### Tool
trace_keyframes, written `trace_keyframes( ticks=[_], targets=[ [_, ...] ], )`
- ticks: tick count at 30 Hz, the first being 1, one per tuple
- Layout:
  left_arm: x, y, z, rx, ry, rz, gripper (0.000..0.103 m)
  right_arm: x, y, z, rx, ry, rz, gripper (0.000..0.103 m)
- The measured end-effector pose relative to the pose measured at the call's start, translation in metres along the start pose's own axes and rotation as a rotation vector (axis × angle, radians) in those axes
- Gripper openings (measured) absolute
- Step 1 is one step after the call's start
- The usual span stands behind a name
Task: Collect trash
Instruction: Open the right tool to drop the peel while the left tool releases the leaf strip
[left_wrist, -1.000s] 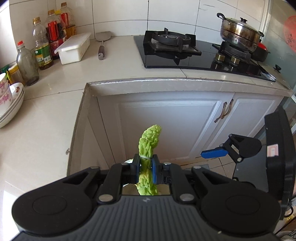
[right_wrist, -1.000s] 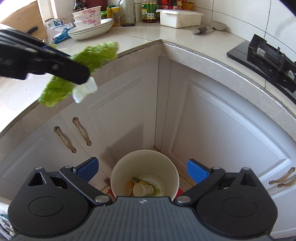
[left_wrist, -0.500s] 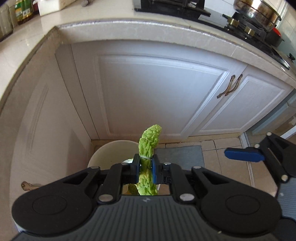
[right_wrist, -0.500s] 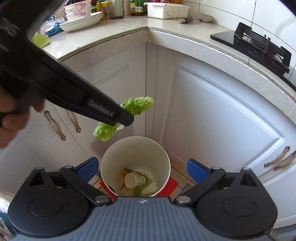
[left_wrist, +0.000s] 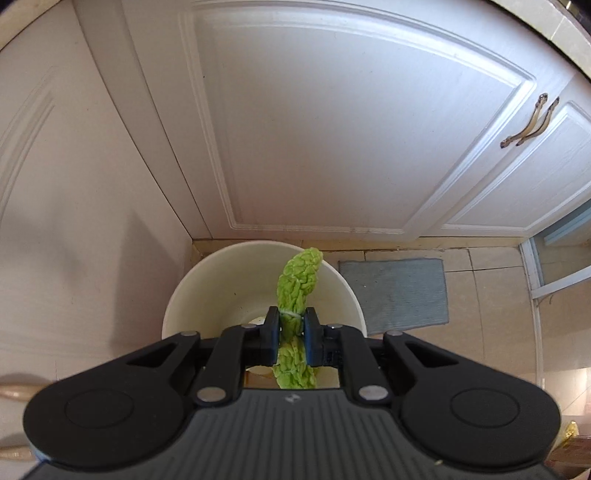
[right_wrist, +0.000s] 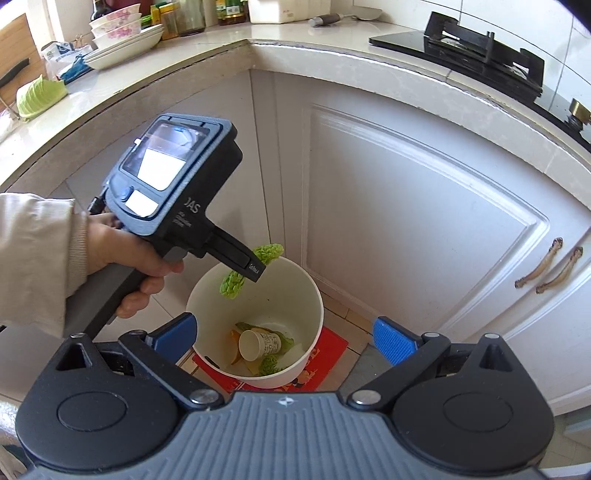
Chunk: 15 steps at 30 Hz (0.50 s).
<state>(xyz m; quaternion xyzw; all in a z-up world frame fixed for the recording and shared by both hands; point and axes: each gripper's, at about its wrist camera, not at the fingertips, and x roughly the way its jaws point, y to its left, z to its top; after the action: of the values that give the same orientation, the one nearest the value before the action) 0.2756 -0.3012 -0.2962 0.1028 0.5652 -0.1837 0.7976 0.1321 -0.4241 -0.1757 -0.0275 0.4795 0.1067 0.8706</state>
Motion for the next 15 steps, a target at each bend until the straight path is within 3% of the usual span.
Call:
trace_keyframes(
  ticks=[1,3,5,15],
  targets=[
    [0.004,0.0,0.002,0.003,0.0,0.006,0.018,0.0,-0.001,-0.001,0.003,0.003,-0.003,0.103],
    [0.009,-0.001,0.005,-0.008,0.0,0.032,0.049,-0.001,-0.002,-0.002,0.009,0.005,-0.009,0.103],
    [0.007,-0.002,0.006,-0.02,-0.036,0.046,0.073,-0.001,-0.005,-0.002,0.015,0.008,-0.012,0.103],
    [-0.036,-0.003,0.015,-0.024,-0.131,0.034,0.081,-0.003,-0.008,0.002,0.007,0.014,-0.008,0.103]
  ],
)
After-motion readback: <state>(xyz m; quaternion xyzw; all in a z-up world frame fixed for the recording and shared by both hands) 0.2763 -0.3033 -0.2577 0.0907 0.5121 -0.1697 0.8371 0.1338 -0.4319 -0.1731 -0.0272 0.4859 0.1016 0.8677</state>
